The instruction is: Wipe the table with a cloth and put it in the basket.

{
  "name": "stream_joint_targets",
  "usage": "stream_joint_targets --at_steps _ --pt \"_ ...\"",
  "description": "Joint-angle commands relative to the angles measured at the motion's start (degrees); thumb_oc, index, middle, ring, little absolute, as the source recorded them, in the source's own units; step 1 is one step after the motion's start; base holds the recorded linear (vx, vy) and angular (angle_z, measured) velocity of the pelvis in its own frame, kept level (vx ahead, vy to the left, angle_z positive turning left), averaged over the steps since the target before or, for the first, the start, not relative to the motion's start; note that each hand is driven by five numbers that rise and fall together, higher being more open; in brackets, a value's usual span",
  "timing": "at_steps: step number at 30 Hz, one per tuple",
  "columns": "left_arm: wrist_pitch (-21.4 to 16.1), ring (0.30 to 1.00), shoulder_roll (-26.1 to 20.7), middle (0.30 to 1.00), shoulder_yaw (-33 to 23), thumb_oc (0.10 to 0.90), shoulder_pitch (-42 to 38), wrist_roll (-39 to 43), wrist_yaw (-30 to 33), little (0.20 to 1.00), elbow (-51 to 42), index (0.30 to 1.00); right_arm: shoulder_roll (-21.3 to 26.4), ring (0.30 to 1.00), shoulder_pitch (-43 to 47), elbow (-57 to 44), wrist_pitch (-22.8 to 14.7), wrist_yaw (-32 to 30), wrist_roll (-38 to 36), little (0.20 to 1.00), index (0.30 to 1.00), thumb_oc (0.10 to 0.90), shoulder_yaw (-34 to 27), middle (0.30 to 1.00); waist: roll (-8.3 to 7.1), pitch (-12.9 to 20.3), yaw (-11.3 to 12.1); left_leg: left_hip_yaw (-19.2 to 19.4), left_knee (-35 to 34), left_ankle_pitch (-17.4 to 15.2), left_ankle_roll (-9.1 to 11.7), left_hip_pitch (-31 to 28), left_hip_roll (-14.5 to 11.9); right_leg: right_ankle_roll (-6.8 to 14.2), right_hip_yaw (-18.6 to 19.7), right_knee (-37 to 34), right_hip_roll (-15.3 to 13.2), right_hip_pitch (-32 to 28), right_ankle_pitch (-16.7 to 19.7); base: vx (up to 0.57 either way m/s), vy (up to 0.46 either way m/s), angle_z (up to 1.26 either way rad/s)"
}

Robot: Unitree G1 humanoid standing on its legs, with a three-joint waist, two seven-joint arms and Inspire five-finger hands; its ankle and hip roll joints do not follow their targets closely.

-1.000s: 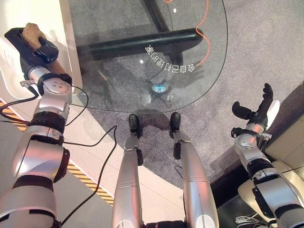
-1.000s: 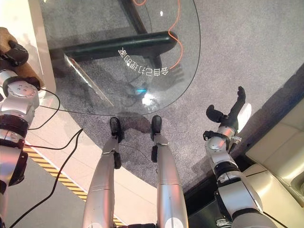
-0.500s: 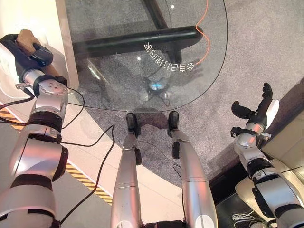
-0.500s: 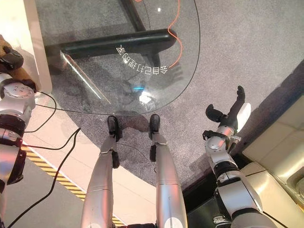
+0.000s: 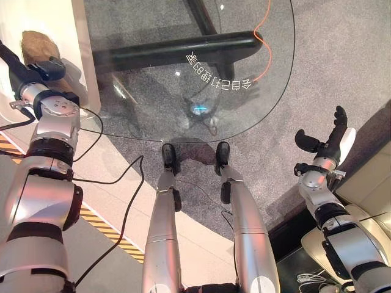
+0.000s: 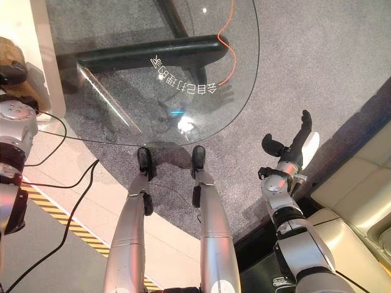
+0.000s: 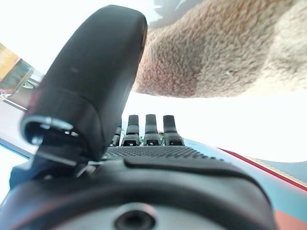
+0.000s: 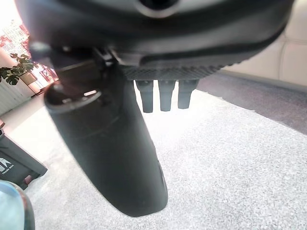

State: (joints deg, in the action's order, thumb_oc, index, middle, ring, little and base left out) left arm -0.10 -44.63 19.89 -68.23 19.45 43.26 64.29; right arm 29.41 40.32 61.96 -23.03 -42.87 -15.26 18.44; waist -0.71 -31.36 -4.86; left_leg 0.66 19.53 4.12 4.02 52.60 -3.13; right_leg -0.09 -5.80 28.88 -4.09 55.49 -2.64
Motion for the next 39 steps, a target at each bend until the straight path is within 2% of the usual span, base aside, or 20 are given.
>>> stream_joint_targets --at_steps 1,7,11,13,15,16,20,21,24,27,29,31,32,35,37,39 --pt "-1.5 0.900 -6.9 0.900 0.2 0.800 -4.8 -1.9 3.1 0.900 1.1 0.900 3.0 0.900 -0.7 -1.1 -2.0 -3.4 -1.3 0.900 0.900 0.800 -1.6 0.900 0.21 1.6 1.0 3.3 3.5 -6.3 -1.6 -2.4 2.6 2.2 -0.8 -2.5 2.4 -3.3 -1.3 0.00 0.000 0.00" --pt "-2.2 0.900 -6.8 0.900 -0.3 0.800 -4.3 -1.5 3.2 0.900 1.0 0.900 2.6 0.900 -1.0 -1.3 -1.9 -3.4 -1.2 0.900 0.900 0.800 -1.5 0.900 0.24 1.6 0.9 3.4 3.6 -6.4 -1.6 -2.9 2.6 2.1 -0.8 -2.4 2.4 -3.6 -1.4 0.00 0.000 0.00" --pt "-6.9 0.900 -6.8 0.900 -1.2 0.800 -3.7 1.5 2.8 0.900 0.0 0.900 2.1 0.900 -1.9 -0.3 -0.7 0.4 -3.2 0.900 0.900 0.800 -1.6 0.900 0.41 1.6 0.9 3.4 3.6 -6.7 -1.6 -4.7 2.7 2.1 -0.3 -1.9 2.8 -5.0 -1.7 -0.01 -0.052 0.00" --pt "-10.3 0.900 -6.3 0.900 -3.3 0.800 -1.2 4.2 1.6 0.900 -3.1 0.900 0.9 0.900 -3.6 0.8 2.3 4.9 -5.3 0.900 0.900 0.800 -1.6 0.900 0.63 1.6 1.1 3.3 2.7 -6.8 -1.9 -8.1 3.2 2.4 -0.1 -2.6 2.8 -7.9 -1.6 -0.01 -0.098 0.02" --pt "-13.4 0.900 -5.9 0.900 -5.1 0.800 0.7 7.4 0.6 0.900 -5.3 0.900 0.2 0.900 -4.4 2.4 3.2 6.4 -6.2 0.900 0.900 0.800 -2.0 0.900 0.83 1.6 1.4 3.4 1.8 -6.7 -1.8 -10.4 3.3 2.7 -0.3 -3.6 2.4 -10.1 -1.4 -0.01 -0.081 0.01" --pt "-15.8 0.900 -5.8 0.900 -6.7 0.800 2.5 9.5 -0.4 0.900 -6.7 0.900 0.0 0.900 -5.4 4.1 3.4 7.9 -6.9 0.900 0.900 0.800 -2.7 0.900 0.99 1.6 1.7 3.3 1.0 -6.6 -1.7 -12.8 3.5 3.0 -0.5 -4.5 2.1 -12.5 -1.3 0.00 -0.077 0.00" --pt "-19.2 0.900 -5.4 0.900 -12.3 0.800 9.4 13.8 -2.1 0.900 -11.3 0.900 -0.6 0.900 -9.0 5.8 4.8 10.1 -6.9 0.900 0.900 0.800 -5.7 0.900 1.30 1.6 2.4 3.1 -2.2 -6.1 -1.2 -20.6 4.0 3.7 -0.9 -7.6 1.3 -20.8 -1.2 0.03 -0.077 -0.03" --pt "-19.6 0.900 -5.3 0.900 -14.2 0.800 12.2 15.1 -3.2 0.900 -12.4 0.900 -0.5 0.900 -10.6 6.7 5.3 11.1 -6.3 0.900 0.900 0.800 -6.8 0.900 1.54 3.2 2.7 2.9 -3.8 -5.8 -1.1 -22.9 4.1 4.0 -1.0 -9.0 0.9 -23.2 -1.1 0.07 -0.034 -0.07" --pt "-20.0 0.900 -4.9 0.900 -17.0 0.800 16.8 14.7 -4.9 0.900 -13.1 0.900 -0.2 0.900 -12.7 7.2 6.2 12.4 -5.9 0.900 0.900 0.800 -7.9 0.900 1.97 5.1 3.0 2.5 -5.9 -5.3 -0.8 -25.8 4.2 4.3 -0.9 -10.9 0.6 -26.0 -1.0 0.08 -0.015 -0.05" --pt "-19.1 0.900 -4.9 0.900 -20.9 0.800 25.9 14.3 -10.1 0.900 -15.1 0.900 0.8 0.900 -17.8 8.5 8.5 16.1 -5.3 0.900 0.900 0.800 -10.7 0.900 2.38 10.0 3.9 2.1 -11.0 -4.8 -0.5 -32.4 4.4 4.7 -0.8 -15.4 -0.3 -33.1 -0.7 0.12 -0.036 -0.02" --pt "-19.3 0.900 -4.4 0.900 -23.2 0.800 30.6 14.6 -12.9 0.900 -15.4 0.900 1.2 0.900 -20.9 9.5 8.8 18.2 -4.9 0.900 0.900 0.800 -12.6 0.900 2.56 12.7 4.5 1.7 -13.7 -4.4 -0.7 -35.3 4.7 5.1 -0.9 -17.9 -0.9 -36.3 -0.1 0.09 -0.021 -0.06" --pt "-19.1 0.900 -4.0 0.900 -24.3 0.800 33.5 14.5 -14.3 0.900 -15.7 0.900 1.2 0.900 -22.6 10.0 9.1 19.5 -4.7 0.900 0.900 0.800 -13.6 0.900 2.66 14.1 4.7 1.4 -15.7 -4.2 -0.7 -37.7 4.7 5.4 -1.1 -19.7 -1.0 -38.9 0.1 0.08 -0.019 0.01" --pt "-19.0 0.900 -3.2 0.900 -25.8 0.800 36.9 13.4 -16.9 0.900 -15.8 0.900 1.0 0.900 -24.6 10.6 9.6 21.5 -3.8 0.900 0.900 0.800 -14.9 0.900 2.58 16.2 5.1 1.0 -17.9 -4.0 -0.7 -40.4 4.7 5.7 -1.4 -21.8 -1.1 -42.0 0.4 0.09 -0.026 0.03" --pt "-19.1 0.900 -1.7 0.900 -27.0 0.800 41.5 12.1 -20.7 0.900 -15.4 0.900 0.7 0.900 -27.2 11.6 10.7 23.5 -3.4 0.900 0.900 0.800 -16.2 0.900 2.54 18.7 5.4 0.6 -20.1 -3.8 -0.7 -44.0 4.7 5.9 -1.8 -24.3 -1.0 -45.9 0.8 0.09 -0.013 0.04" --pt "-18.9 0.900 1.1 0.900 -28.4 0.800 47.5 11.9 -25.6 0.900 -14.7 0.900 -0.1 0.900 -29.7 12.4 12.5 25.9 -1.4 0.900 0.900 0.800 -17.4 0.900 2.33 21.4 5.9 0.4 -21.3 -3.9 -0.7 -46.7 4.6 6.2 -2.1 -25.9 -1.0 -48.9 1.2 0.10 0.003 0.12" --pt "-17.8 0.900 3.6 0.900 -28.5 0.800 50.9 11.1 -29.6 0.900 -13.8 0.900 -0.8 0.900 -31.2 12.6 13.6 27.1 0.6 0.900 0.900 0.800 -17.6 0.900 2.34 22.8 6.0 0.2 -22.3 -3.9 -0.8 -48.5 4.6 6.4 -2.4 -26.9 -1.0 -50.7 1.5 0.09 0.014 0.18"
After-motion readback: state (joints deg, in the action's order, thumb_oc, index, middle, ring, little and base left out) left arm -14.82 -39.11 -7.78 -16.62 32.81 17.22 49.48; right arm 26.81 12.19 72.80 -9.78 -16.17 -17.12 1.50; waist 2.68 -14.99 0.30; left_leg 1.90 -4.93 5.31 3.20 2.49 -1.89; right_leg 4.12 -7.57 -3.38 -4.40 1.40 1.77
